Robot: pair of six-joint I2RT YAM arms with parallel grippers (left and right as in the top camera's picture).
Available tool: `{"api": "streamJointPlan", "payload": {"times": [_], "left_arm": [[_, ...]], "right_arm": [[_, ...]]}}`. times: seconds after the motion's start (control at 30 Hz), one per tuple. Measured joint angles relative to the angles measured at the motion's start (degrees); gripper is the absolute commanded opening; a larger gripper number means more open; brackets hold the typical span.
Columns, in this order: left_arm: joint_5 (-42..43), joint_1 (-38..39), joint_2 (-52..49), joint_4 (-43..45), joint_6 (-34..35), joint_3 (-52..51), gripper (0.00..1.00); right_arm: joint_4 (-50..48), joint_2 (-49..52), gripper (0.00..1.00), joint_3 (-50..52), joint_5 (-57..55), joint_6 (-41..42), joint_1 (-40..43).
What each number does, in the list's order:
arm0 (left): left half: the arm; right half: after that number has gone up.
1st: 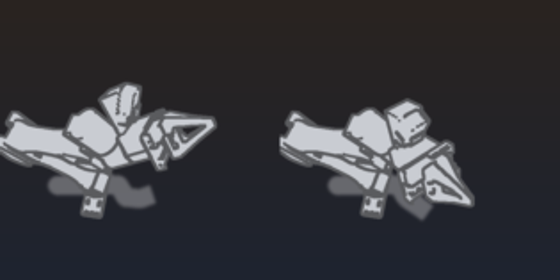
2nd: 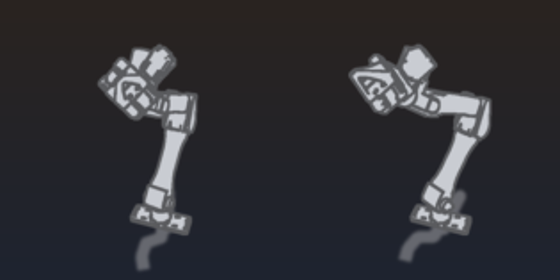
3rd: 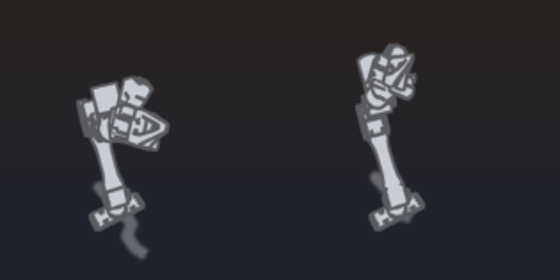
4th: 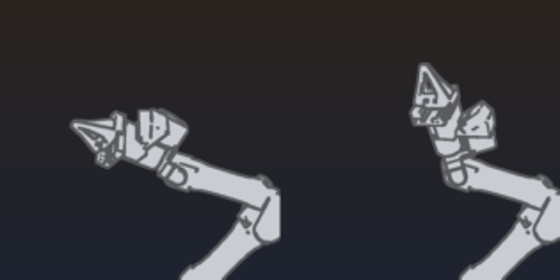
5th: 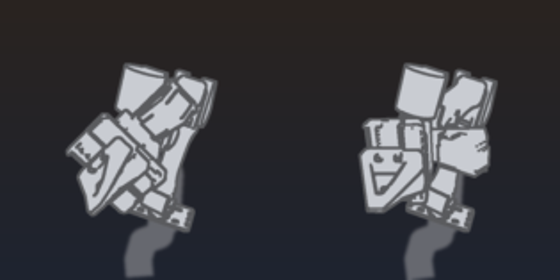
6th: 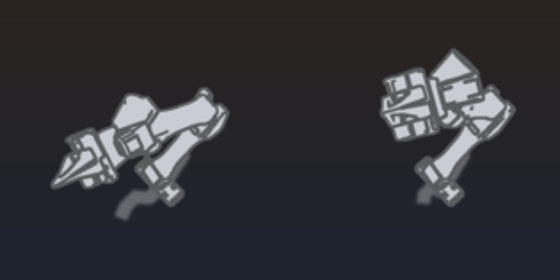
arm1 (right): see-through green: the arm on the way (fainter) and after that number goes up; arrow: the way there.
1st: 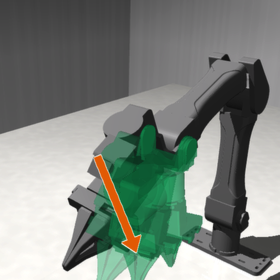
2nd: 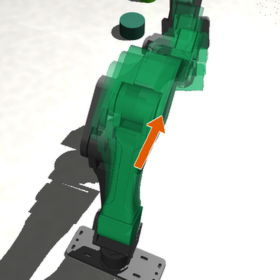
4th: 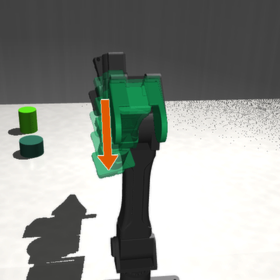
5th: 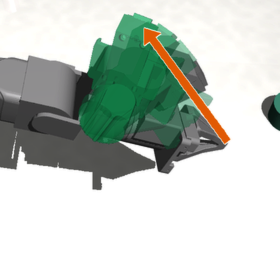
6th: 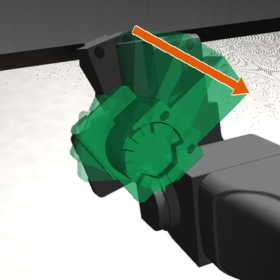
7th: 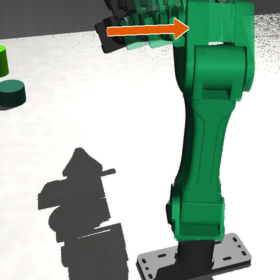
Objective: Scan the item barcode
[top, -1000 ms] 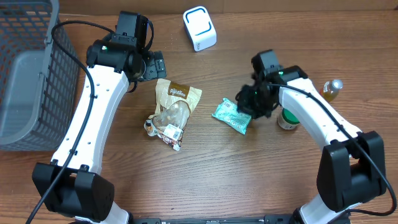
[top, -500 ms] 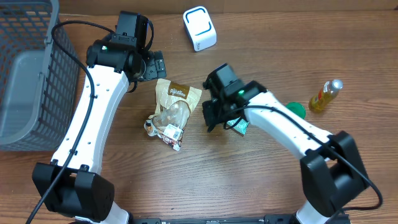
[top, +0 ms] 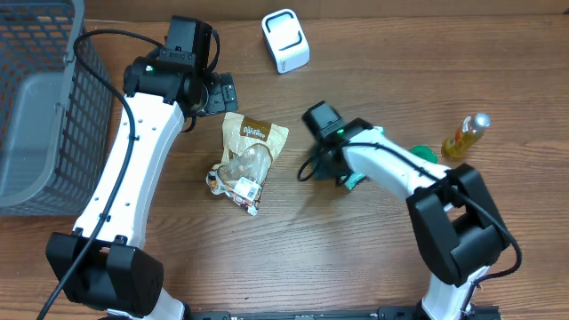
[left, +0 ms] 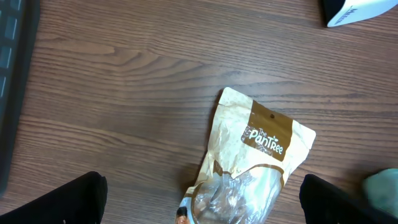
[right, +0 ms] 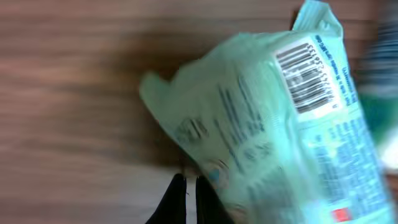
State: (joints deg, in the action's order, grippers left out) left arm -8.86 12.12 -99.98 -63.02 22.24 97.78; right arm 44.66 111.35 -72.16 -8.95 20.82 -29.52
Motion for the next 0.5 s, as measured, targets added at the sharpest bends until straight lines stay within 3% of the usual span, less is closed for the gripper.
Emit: {"api": "streamJointPlan", "payload": {"times": [0.33, 0.43, 0.5], "left_arm": [[0.00, 0.00, 0.00, 0.00, 0.00, 0.00, 1.00], [0.00, 0.00, 0.00, -0.02, 0.00, 0.00, 1.00], [0.00, 0.00, 0.00, 0.00, 0.00, 0.00, 1.00]], "right_arm": [[1.62, 0.00, 0.06, -0.22, -2.34, 1.05, 9.11], [5.14, 0.04, 0.13, -2.78, 1.42, -0.07, 9.16], [6.69, 0.04, 0.27, -5.95, 6.75, -1.53, 9.11]]}}
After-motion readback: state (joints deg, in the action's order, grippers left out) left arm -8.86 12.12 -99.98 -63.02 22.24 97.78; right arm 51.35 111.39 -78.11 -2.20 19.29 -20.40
